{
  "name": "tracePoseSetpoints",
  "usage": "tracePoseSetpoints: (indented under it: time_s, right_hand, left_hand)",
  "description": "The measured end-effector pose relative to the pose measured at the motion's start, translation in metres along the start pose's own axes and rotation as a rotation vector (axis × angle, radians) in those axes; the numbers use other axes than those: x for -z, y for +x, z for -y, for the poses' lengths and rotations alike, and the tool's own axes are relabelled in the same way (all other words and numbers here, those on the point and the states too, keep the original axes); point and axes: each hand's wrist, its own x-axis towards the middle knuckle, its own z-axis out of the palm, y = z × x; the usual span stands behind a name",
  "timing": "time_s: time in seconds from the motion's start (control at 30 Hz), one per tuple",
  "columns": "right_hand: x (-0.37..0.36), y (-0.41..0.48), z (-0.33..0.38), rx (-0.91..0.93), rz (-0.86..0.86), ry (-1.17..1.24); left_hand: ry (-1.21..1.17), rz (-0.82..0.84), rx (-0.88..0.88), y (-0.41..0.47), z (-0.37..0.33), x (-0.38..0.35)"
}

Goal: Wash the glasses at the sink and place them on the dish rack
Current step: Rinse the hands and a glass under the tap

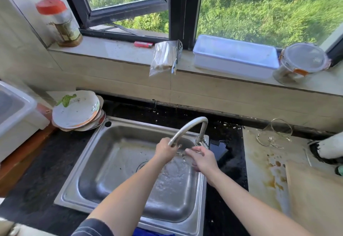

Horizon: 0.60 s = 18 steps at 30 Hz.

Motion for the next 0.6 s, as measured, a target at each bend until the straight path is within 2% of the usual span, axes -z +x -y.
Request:
tracePoseSetpoints:
  time_s: [0.03, 0.1, 0.2, 0.3, 0.4, 0.47, 0.53, 0.6]
  right_hand:
    - [-0.002, 0.001, 0.005, 0.009, 0.044, 0.050]
    - [-0.010, 0.001, 0.014, -0.005, 0.117, 0.149]
    - [-0.028, 0.008, 0.021, -0.085, 0.147, 0.086]
    - [-0.047, 0.022, 0.021, -0.078, 0.104, -0.012]
    - [-0.069, 0.028, 0.020, 0.169, 0.024, -0.208]
    - [-0.084, 0.026, 0.022, 0.265, 0.094, -0.262]
    - [-0.095, 0.024, 0.025, 0.228, 0.230, -0.295]
    - [-0.099, 0.023, 0.031, 0.130, 0.228, -0.160]
  left_hand:
    - [0.019, -0.044, 0.035, 0.002, 0.004, 0.003]
    - [-0.111, -0.038, 0.167, 0.007, 0.013, 0.012]
    - [-0.310, 0.043, 0.326, 0.005, 0.022, 0.030]
    - [-0.332, 0.014, 0.339, -0.002, 0.031, 0.046]
    - [-0.378, -0.054, 0.373, -0.011, 0.041, 0.059]
    - [-0.423, -0.109, 0.394, -0.016, 0.054, 0.068]
    - [-0.470, -0.148, 0.390, -0.020, 0.065, 0.077]
    - [-0.504, -0.164, 0.355, -0.023, 0.072, 0.080]
